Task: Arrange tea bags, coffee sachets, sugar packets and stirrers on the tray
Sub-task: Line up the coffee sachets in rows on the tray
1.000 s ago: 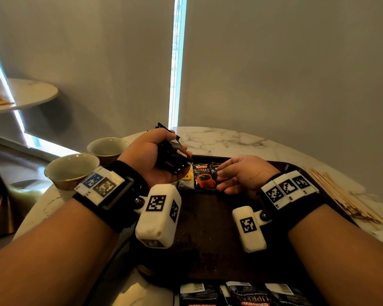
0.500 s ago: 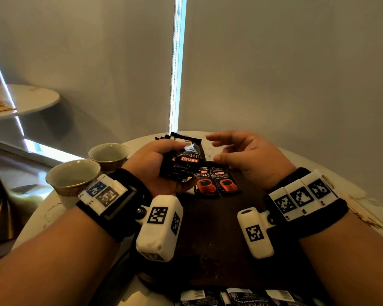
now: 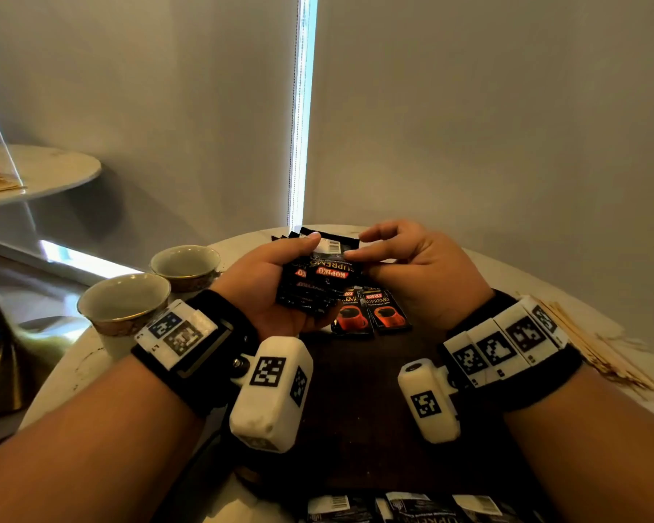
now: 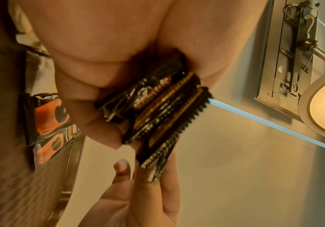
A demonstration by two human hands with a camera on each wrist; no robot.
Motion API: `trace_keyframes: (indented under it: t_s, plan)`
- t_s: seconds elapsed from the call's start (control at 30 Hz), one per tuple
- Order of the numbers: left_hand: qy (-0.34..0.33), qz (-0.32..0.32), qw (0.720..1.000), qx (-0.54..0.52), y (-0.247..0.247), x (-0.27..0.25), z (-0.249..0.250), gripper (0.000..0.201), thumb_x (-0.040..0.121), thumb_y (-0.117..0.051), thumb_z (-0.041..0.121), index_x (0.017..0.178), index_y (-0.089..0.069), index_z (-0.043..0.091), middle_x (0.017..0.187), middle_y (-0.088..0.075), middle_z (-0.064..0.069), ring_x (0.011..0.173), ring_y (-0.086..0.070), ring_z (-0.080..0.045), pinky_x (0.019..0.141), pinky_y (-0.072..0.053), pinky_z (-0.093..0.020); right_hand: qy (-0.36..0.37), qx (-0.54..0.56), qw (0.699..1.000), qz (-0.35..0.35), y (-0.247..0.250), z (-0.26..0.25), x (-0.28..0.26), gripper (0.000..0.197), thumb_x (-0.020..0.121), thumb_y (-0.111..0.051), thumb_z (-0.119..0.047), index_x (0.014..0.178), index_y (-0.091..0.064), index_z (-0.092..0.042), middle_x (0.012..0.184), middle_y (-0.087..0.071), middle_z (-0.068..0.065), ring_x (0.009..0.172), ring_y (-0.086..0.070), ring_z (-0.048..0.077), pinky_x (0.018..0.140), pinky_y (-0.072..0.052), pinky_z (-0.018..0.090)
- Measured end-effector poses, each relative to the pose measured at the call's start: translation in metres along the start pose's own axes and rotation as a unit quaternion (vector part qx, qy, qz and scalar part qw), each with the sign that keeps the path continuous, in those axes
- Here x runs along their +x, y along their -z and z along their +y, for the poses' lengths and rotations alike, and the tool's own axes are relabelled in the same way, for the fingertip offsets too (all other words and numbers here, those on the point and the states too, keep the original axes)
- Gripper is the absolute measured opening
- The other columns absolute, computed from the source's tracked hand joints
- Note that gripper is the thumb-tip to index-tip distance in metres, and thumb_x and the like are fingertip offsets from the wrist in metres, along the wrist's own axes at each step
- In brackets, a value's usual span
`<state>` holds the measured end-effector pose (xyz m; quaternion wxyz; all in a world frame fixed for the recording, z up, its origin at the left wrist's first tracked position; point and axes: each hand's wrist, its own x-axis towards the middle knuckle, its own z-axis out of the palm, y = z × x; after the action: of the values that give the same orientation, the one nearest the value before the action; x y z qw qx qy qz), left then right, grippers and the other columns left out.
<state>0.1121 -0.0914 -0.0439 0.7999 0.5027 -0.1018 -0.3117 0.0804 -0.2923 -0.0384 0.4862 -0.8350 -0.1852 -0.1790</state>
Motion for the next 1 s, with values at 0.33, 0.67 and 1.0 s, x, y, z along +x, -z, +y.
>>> trace_keyframes:
  t_s: [0.33, 0.67, 1.0]
  plan:
    - [0.030, 0.033, 0.999, -0.020, 0.006, 0.008, -0.002, 0.061, 0.075, -0.066, 0.040, 0.129, -0.054, 0.015, 0.090, -0.065, -0.007, 0.070, -0.066, -0.020, 0.061, -0.055, -0.034, -0.034, 0.027, 0.989, 0.141, 0.008, 0.000, 0.001, 0.021, 0.088, -0.071, -0.010, 0.081, -0.074, -0.030, 0.077, -0.073, -0.013, 0.075, -0.066, 0.003, 0.070, -0.054, 0.024]
    - [0.024, 0.104, 0.994, -0.017, 0.010, 0.016, -0.005, 0.037, 0.092, -0.067, 0.032, 0.121, -0.053, 0.014, 0.091, -0.060, -0.009, 0.081, -0.070, -0.024, 0.068, -0.059, -0.054, -0.360, 0.074, 0.923, 0.114, 0.029, 0.082, 0.009, 0.028, 0.088, -0.061, 0.003, 0.107, -0.063, -0.016, 0.103, -0.073, 0.019, 0.082, -0.066, 0.039, 0.052, -0.042, 0.032]
    - [0.067, 0.060, 0.996, 0.028, 0.007, 0.015, -0.015, 0.045, 0.077, -0.066, 0.018, 0.121, -0.061, 0.021, 0.094, -0.070, -0.011, 0.071, -0.071, -0.025, 0.065, -0.060, -0.046, -0.418, 0.027, 0.907, 0.031, 0.033, 0.086, 0.005, 0.037, 0.089, -0.058, 0.008, 0.107, -0.068, -0.023, 0.109, -0.071, 0.016, 0.078, -0.063, 0.027, 0.049, -0.043, 0.032]
